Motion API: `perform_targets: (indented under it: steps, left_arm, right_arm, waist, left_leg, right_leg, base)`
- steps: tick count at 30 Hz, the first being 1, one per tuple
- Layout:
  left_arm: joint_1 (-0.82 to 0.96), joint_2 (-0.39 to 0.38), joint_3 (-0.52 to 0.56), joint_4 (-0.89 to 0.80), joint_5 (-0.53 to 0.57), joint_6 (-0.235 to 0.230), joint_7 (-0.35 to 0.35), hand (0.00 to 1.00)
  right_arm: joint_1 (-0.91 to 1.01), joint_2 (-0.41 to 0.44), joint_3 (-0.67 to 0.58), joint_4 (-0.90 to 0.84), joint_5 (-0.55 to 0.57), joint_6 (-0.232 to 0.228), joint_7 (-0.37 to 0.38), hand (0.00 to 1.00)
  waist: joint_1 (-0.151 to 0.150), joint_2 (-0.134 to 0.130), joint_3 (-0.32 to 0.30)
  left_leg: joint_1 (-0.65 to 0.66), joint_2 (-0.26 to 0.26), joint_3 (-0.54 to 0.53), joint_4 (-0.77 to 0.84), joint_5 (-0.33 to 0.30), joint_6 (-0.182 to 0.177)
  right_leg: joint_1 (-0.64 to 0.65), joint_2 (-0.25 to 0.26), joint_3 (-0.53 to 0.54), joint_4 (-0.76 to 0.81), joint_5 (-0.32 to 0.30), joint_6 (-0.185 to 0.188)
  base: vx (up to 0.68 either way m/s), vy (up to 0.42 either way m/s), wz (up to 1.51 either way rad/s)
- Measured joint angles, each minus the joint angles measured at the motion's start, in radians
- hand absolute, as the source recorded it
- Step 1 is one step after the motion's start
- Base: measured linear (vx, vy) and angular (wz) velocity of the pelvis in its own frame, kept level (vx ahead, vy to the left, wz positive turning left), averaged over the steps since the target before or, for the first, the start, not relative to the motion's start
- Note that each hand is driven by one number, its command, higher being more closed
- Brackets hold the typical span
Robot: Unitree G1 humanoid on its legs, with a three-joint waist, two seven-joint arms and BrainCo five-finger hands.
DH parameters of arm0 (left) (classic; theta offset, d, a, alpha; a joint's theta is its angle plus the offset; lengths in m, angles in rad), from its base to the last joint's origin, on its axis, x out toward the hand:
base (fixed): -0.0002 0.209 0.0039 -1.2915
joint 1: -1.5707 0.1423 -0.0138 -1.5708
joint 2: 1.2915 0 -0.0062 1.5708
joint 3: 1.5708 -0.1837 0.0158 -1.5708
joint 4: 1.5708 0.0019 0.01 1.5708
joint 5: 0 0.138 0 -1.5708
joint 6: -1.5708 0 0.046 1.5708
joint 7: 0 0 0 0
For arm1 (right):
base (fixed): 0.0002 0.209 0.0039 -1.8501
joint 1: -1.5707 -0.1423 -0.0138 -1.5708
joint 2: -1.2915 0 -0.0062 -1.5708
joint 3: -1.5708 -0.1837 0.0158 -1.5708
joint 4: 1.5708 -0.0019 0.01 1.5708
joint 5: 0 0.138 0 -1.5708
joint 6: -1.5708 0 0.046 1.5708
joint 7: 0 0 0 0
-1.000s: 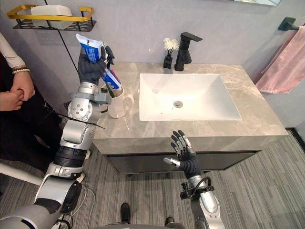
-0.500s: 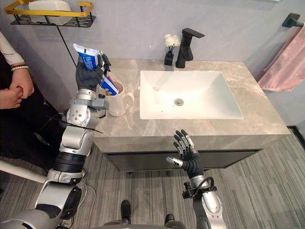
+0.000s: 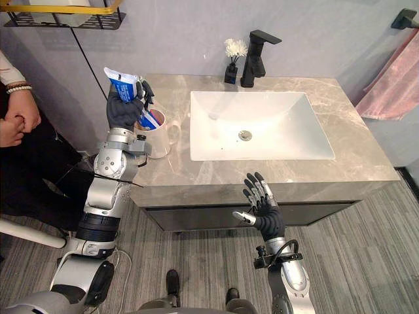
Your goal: Organize washtable
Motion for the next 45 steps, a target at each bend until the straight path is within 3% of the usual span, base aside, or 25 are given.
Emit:
perform_targets:
  steps: [6,7,40,45]
  left_arm:
    - [0.011,0.000,0.000,0.000,0.015,0.001,0.000,1.00]
    - [0.019,0.000,0.000,0.001,0.015,0.001,0.000,0.00]
    - [-0.004,0.014,-0.001,-0.028,0.032,-0.002,-0.023,0.00]
    - [-0.005,0.047,-0.013,-0.114,0.008,-0.024,-0.046,0.00]
  right_arm:
    - [-0.005,0.001,-0.002,0.000,0.000,0.000,-0.007,0.00]
    - [-0.009,0.001,-0.002,0.000,0.000,0.000,-0.016,0.00]
    - [-0.010,0.002,-0.036,-0.041,0.005,0.000,-0.019,0.00]
    - [-0.010,0.000,-0.032,-0.032,0.004,0.000,-0.018,0.00]
  waist:
    - [-0.001,-0.006,0.018]
    - [-0.001,-0.007,0.019]
    - [0.001,-0.005,0.037]
    - [0.002,0.034,0.021]
  left_leg:
    - [-0.001,0.001,0.007,0.000,-0.003,-0.001]
    - [-0.001,0.001,0.010,0.000,-0.004,0.000]
    - [-0.013,-0.001,0.025,0.000,-0.006,0.001]
    - [0.007,-0.004,0.013,0.000,-0.006,0.001]
  right_leg:
    - [-0.003,0.000,0.007,-0.001,0.001,0.000]
    - [-0.005,0.000,0.010,-0.002,0.001,0.000]
    - [-0.013,-0.002,0.024,-0.013,0.018,0.001]
    - [0.006,-0.004,0.012,-0.013,0.015,-0.002]
  base:
    - [0.00,0.000,-0.02]
    - [0.02,0.004,-0.09]
    - [0.01,0.004,-0.01]
    - [-0.01,0.011,0.05]
